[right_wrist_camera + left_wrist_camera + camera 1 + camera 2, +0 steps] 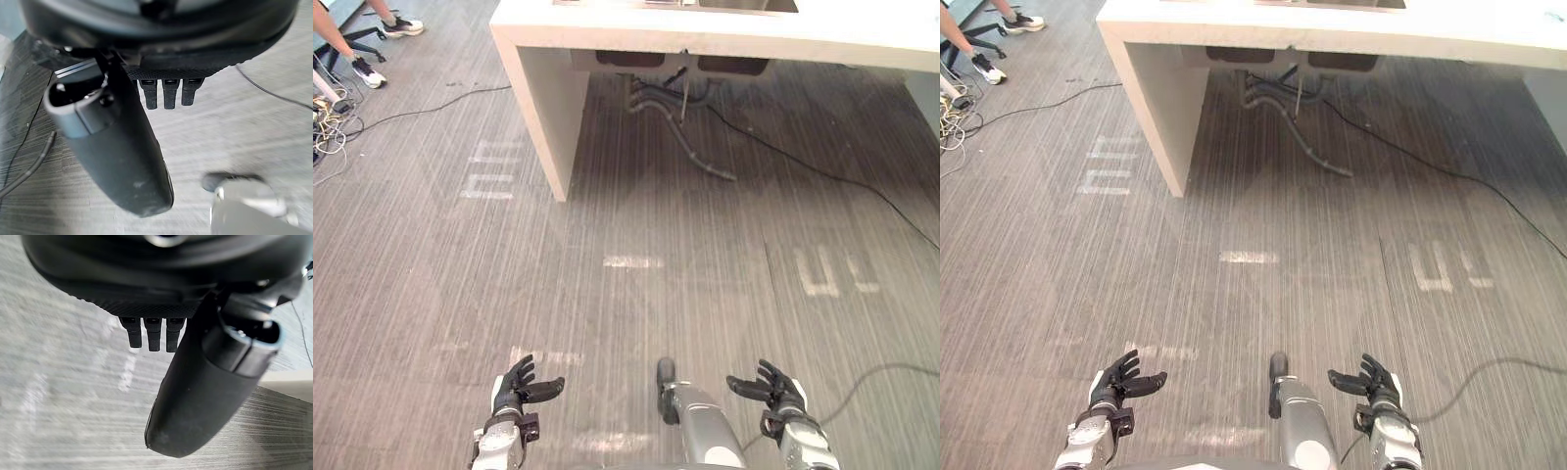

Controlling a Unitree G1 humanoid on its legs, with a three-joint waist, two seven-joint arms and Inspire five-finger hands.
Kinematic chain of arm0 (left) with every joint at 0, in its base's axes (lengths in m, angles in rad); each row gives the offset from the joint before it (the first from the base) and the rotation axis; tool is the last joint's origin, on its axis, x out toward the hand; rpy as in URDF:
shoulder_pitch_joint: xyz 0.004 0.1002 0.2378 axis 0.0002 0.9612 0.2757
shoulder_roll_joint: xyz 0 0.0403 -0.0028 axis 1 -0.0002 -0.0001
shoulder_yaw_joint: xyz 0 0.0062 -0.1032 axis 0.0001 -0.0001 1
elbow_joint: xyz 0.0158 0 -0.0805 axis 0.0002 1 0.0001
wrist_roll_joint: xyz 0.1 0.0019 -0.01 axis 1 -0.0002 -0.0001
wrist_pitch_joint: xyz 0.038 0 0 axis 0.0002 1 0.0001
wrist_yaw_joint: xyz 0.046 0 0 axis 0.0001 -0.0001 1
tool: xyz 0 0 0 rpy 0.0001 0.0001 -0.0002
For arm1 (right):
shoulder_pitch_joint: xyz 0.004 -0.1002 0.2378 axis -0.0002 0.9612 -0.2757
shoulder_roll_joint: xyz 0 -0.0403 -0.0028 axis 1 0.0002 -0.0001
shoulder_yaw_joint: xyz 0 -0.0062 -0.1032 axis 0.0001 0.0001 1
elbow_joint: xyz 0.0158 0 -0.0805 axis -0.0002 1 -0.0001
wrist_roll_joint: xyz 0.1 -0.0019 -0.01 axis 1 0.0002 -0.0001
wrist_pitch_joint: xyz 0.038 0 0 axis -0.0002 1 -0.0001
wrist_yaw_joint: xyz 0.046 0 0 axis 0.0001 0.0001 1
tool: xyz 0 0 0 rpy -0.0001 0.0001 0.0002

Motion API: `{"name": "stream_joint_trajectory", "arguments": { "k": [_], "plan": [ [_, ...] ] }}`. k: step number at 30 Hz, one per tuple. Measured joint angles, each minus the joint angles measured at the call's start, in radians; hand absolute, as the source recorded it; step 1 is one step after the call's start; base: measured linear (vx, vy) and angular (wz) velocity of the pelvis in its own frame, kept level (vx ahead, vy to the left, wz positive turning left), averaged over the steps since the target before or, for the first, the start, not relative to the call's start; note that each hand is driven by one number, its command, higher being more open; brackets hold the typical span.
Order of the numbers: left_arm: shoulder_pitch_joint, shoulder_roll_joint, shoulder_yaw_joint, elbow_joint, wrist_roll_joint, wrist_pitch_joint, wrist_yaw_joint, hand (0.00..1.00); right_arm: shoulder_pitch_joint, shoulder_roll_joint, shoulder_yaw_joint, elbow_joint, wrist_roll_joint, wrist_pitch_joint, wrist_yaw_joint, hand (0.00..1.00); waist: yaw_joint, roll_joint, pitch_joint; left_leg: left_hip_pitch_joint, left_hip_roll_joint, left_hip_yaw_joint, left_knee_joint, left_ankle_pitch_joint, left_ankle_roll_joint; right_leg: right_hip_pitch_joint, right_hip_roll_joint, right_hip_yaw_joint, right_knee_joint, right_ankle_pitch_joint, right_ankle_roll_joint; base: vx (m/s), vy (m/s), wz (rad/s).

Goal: Walk over to the sink, pick up the cup, carry it to the dishwasher, place the cup inside the dishwasher, then close the dishwasher door

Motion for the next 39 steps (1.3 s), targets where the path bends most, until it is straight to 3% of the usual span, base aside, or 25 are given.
{"name": "stream_joint_trajectory", "arguments": {
  "k": [2, 4, 6, 8, 10, 11, 12, 13, 14, 16, 17, 18, 19, 20, 21, 22, 24, 26, 28, 30, 31, 33, 36, 38, 39],
  "plan": [
    [0.017, -0.049, 0.057, -0.016, 0.0, 0.0, -0.001, 0.9, 0.026, 0.022, 0.01, -0.038, 0.023, -0.002, 0.003, 0.9, 0.006, 0.004, 0.003, -0.136, 0.022, -0.013, 0.443, 0.182, -0.04, 0.183, 0.055, -0.002, -0.106, -0.037, -0.018, 0.68, -0.327, -0.04],
    [0.046, -0.059, 0.059, -0.068, 0.0, -0.001, -0.002, 0.9, 0.05, 0.055, 0.014, -0.073, 0.039, -0.013, 0.001, 0.9, 0.025, 0.001, 0.005, -0.231, 0.07, 0.04, 0.686, 0.18, -0.038, 0.311, 0.102, 0.017, -0.188, -0.037, -0.019, 0.5, -0.221, -0.29],
    [0.067, -0.079, 0.052, -0.157, -0.001, 0.001, -0.003, 0.9, 0.056, 0.082, 0.029, -0.12, 0.066, -0.031, -0.002, 0.9, 0.058, -0.012, 0.012, -0.39, 0.129, 0.14, 0.85, 0.147, 0.007, 0.447, 0.132, 0.065, -0.271, -0.055, -0.046, 0.36, -0.154, -0.47],
    [0.081, -0.086, 0.02, -0.242, -0.011, 0.002, 0.003, 0.9, 0.059, 0.094, 0.032, -0.139, 0.067, -0.034, -0.005, 0.9, 0.08, -0.015, 0.013, -0.524, 0.131, 0.188, 0.816, 0.121, 0.03, 0.52, 0.14, 0.092, -0.34, -0.06, -0.052, 0.33, -0.083, -0.31],
    [0.102, -0.087, -0.034, -0.351, -0.011, 0.002, 0.017, 0.9, 0.063, 0.098, 0.032, -0.136, 0.067, -0.033, -0.009, 0.9, 0.095, -0.019, 0.016, -0.601, 0.097, 0.239, 0.634, 0.095, 0.036, 0.581, 0.135, 0.103, -0.388, -0.074, -0.051, 0.42, -0.032, -0.07],
    [0.116, -0.088, -0.062, -0.432, -0.011, 0.003, 0.02, 0.9, 0.066, 0.095, 0.031, -0.122, 0.067, -0.031, -0.013, 0.9, 0.102, -0.025, 0.02, -0.62, 0.041, 0.25, 0.438, 0.103, 0.037, 0.611, 0.124, 0.108, -0.396, -0.099, -0.046, 0.52, 0.036, 0.02],
    [0.128, -0.091, -0.083, -0.524, -0.008, 0.006, 0.024, 0.9, 0.066, 0.089, 0.03, -0.103, 0.066, -0.03, -0.017, 0.9, 0.111, -0.029, 0.022, -0.616, -0.017, 0.244, 0.184, 0.163, 0.022, 0.638, 0.113, 0.115, -0.406, -0.127, -0.035, 0.48, 0.053, -0.03],
    [0.133, -0.095, -0.088, -0.566, -0.007, 0.007, 0.027, 0.9, 0.066, 0.085, 0.03, -0.097, 0.066, -0.03, -0.02, 0.9, 0.118, -0.028, 0.021, -0.611, -0.036, 0.239, 0.077, 0.201, 0.019, 0.647, 0.112, 0.122, -0.41, -0.138, -0.028, 0.51, 0.075, -0.32],
    [0.14, -0.102, -0.095, -0.674, -0.001, 0.007, 0.04, 0.9, 0.064, 0.073, 0.03, -0.08, 0.066, -0.029, -0.022, 0.9, 0.138, -0.018, 0.019, -0.616, -0.059, 0.227, -0.09, 0.267, 0.012, 0.666, 0.117, 0.151, -0.413, -0.17, -0.007, 0.54, 0.104, -0.5],
    [0.138, -0.082, -0.093, -0.821, 0.033, 0.007, 0.064, 0.9, 0.069, 0.077, 0.03, -0.06, 0.061, -0.019, -0.022, 0.9, 0.156, -0.051, 0.012, -0.609, -0.103, 0.214, -0.083, 0.401, 0.108, 0.708, 0.076, 0.198, -0.376, -0.24, 0.045, 0.73, 0.168, -0.59],
    [0.135, -0.073, -0.094, -0.878, 0.05, 0.006, 0.07, 0.9, 0.07, 0.077, 0.028, -0.062, 0.056, -0.019, -0.022, 0.9, 0.158, -0.059, 0.007, -0.607, -0.116, 0.224, -0.051, 0.419, 0.133, 0.693, 0.051, 0.22, -0.308, -0.26, 0.079, 0.68, 0.168, -0.48],
    [0.125, -0.06, -0.105, -0.948, 0.063, 0.006, 0.079, 0.9, 0.072, 0.078, 0.017, -0.062, 0.052, -0.018, -0.02, 0.9, 0.154, -0.065, 0.004, -0.602, -0.126, 0.248, 0.007, 0.372, 0.16, 0.645, 0.028, 0.243, -0.159, -0.262, 0.092, 0.55, 0.148, -0.33],
    [0.118, -0.054, -0.111, -0.982, 0.079, 0.006, 0.082, 0.9, 0.075, 0.081, 0.007, -0.062, 0.045, -0.017, -0.019, 0.9, 0.154, -0.067, 0.005, -0.589, -0.133, 0.256, 0.038, 0.34, 0.162, 0.615, 0.018, 0.253, -0.059, -0.252, 0.117, 0.68, 0.183, -0.25],
    [0.104, -0.046, -0.124, -1.042, 0.105, 0.005, 0.087, 0.9, 0.084, 0.085, 0.001, -0.062, 0.025, -0.015, -0.012, 0.9, 0.152, -0.069, 0.006, -0.547, -0.144, 0.261, 0.085, 0.277, 0.174, 0.548, 0.004, 0.256, 0.167, -0.195, 0.263, 0.66, 0.175, -0.07],
    [0.092, -0.041, -0.128, -1.066, 0.119, 0.005, 0.089, 0.9, 0.09, 0.09, 0.001, -0.063, 0.018, -0.014, -0.01, 0.9, 0.141, -0.071, 0.005, -0.518, -0.152, 0.259, 0.097, 0.247, 0.177, 0.514, -0.01, 0.264, 0.285, -0.153, 0.334, 0.76, 0.189, 0.02],
    [0.068, -0.034, -0.132, -1.124, 0.157, 0.005, 0.107, 0.9, 0.094, 0.097, 0.016, -0.074, 0.012, -0.012, 0.002, 0.9, 0.127, -0.072, 0.004, -0.432, -0.165, 0.256, 0.1, 0.192, 0.183, 0.419, -0.048, 0.248, 0.542, -0.138, 0.349, 0.58, 0.135, 0.03],
    [0.048, -0.025, -0.132, -1.2, 0.192, 0.004, 0.129, 0.9, 0.106, 0.121, 0.041, -0.109, -0.008, -0.01, 0.02, 0.9, 0.107, -0.07, 0.004, -0.323, -0.155, 0.246, 0.074, 0.144, 0.181, 0.325, -0.091, 0.203, 0.659, -0.167, 0.278, 0.58, 0.107, -0.04],
    [0.031, -0.012, -0.131, -1.275, 0.229, -0.014, 0.155, 0.9, 0.114, 0.149, 0.075, -0.146, -0.023, -0.012, 0.034, 0.9, 0.1, -0.068, 0.0, -0.221, -0.116, 0.238, 0.046, 0.089, 0.159, 0.223, -0.109, 0.141, 0.617, -0.204, 0.21, 0.5, 0.019, -0.12],
    [0.029, 0.003, -0.128, -1.307, 0.248, -0.03, 0.167, 0.9, 0.128, 0.161, 0.081, -0.162, -0.023, -0.016, 0.043, 0.9, 0.1, -0.063, -0.015, -0.166, -0.097, 0.237, 0.028, 0.057, 0.143, 0.15, -0.109, 0.104, 0.521, -0.223, 0.179, 0.4, -0.066, -0.08],
    [0.022, 0.033, -0.116, -1.321, 0.253, -0.041, 0.183, 0.9, 0.145, 0.157, 0.082, -0.164, -0.023, -0.016, 0.048, 0.9, 0.09, -0.065, -0.044, -0.092, -0.085, 0.218, -0.013, 0.02, 0.116, 0.092, -0.093, 0.094, 0.261, -0.215, 0.17, 0.53, -0.169, 0.22],
    [0.018, 0.051, -0.11, -1.317, 0.267, -0.046, 0.195, 0.9, 0.149, 0.154, 0.082, -0.154, -0.023, -0.016, 0.048, 0.9, 0.075, -0.066, -0.054, -0.076, -0.08, 0.198, -0.02, 0.008, 0.102, 0.09, -0.077, 0.105, 0.136, -0.188, 0.161, 0.59, -0.239, 0.6],
    [-0.003, 0.105, -0.105, -1.282, 0.28, -0.055, 0.195, 0.9, 0.158, 0.143, 0.083, -0.116, -0.023, -0.016, 0.047, 0.9, 0.054, -0.079, -0.068, -0.037, -0.076, 0.145, -0.03, -0.023, 0.064, 0.109, -0.055, 0.128, -0.002, -0.009, 0.124, 0.42, -0.185, 0.67],
    [-0.037, 0.156, -0.115, -1.204, 0.306, -0.041, 0.163, 0.9, 0.178, 0.109, 0.093, -0.084, -0.021, -0.004, 0.055, 0.9, 0.056, -0.015, -0.086, -0.042, 0.001, 0.089, 0.063, -0.011, 0.017, 0.178, -0.008, 0.049, 0.004, -0.063, 0.057, 0.57, -0.286, 0.45],
    [-0.072, 0.202, -0.145, -1.195, 0.307, -0.024, 0.112, 0.9, 0.197, 0.097, 0.119, -0.11, -0.02, -0.004, 0.062, 0.9, 0.052, -0.009, -0.082, -0.146, 0.041, 0.076, 0.355, 0.049, -0.018, 0.288, 0.02, 0.029, -0.072, -0.075, 0.037, 0.44, -0.252, 0.41],
    [-0.086, 0.247, -0.172, -1.2, 0.32, -0.026, 0.087, 0.9, 0.216, 0.094, 0.13, -0.153, -0.018, -0.006, 0.064, 0.9, 0.064, -0.008, -0.082, -0.192, 0.072, 0.103, 0.493, 0.043, -0.008, 0.369, 0.039, 0.031, -0.124, -0.077, 0.033, 0.47, -0.255, 0.16]
  ]
}}
